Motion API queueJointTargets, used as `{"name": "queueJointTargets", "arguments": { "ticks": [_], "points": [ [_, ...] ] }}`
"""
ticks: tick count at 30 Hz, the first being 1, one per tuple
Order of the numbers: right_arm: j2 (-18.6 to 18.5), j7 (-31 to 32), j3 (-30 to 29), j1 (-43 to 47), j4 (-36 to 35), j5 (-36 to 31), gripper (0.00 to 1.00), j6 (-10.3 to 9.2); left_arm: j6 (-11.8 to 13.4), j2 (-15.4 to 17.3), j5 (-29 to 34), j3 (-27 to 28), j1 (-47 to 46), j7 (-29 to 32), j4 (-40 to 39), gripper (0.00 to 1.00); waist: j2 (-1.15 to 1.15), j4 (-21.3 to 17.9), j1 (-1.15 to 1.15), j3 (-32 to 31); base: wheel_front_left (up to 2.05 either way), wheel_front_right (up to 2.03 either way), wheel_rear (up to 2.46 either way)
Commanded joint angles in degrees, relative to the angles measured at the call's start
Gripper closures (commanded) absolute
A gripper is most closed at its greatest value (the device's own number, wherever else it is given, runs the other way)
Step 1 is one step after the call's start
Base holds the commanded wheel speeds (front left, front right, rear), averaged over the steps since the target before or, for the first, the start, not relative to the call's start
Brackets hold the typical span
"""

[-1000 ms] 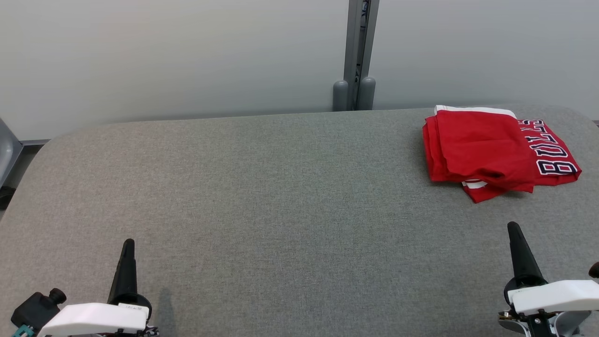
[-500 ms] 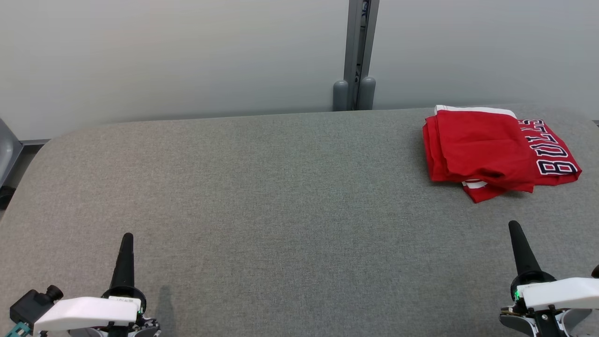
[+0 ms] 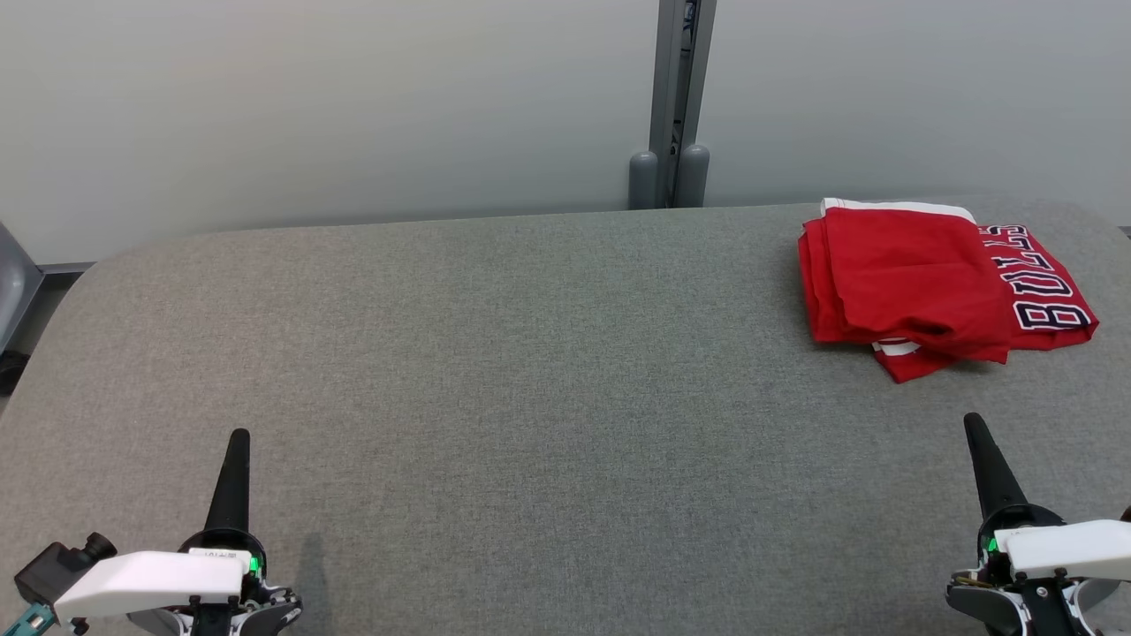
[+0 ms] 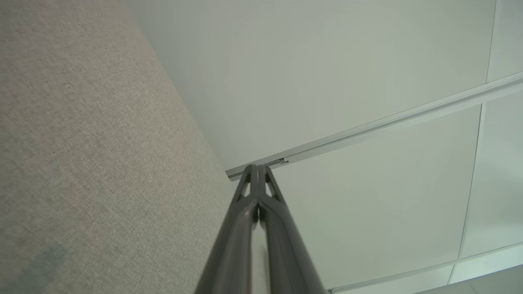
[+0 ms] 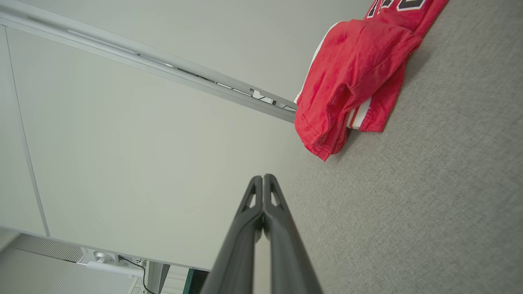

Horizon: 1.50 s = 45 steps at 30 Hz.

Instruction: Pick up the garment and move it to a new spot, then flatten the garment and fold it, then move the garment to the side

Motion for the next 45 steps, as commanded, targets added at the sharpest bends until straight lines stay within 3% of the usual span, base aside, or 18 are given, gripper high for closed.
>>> {"name": "queueJointTargets", "arguments": {
  "ticks": [1, 45],
  "points": [
    [-0.16, 0.58, -0.26, -1.12, -0.18, 1.65, 1.00, 0.02, -0.08, 0.22, -1.45, 0.39, -1.77, 0.40, -0.26, 1.00, 0.00, 0.00, 0.00, 0.00, 0.00, 0.00, 0.00],
    [0.03, 5.33, -2.02, -2.21, 1.11, 19.21, 1.00, 0.02, -0.12, -0.01, -17.44, 1.41, -3.75, 5.18, 0.18, 1.00, 0.00, 0.04, 0.00, 0.08, 0.00, 0.00, 0.00]
  ]
}}
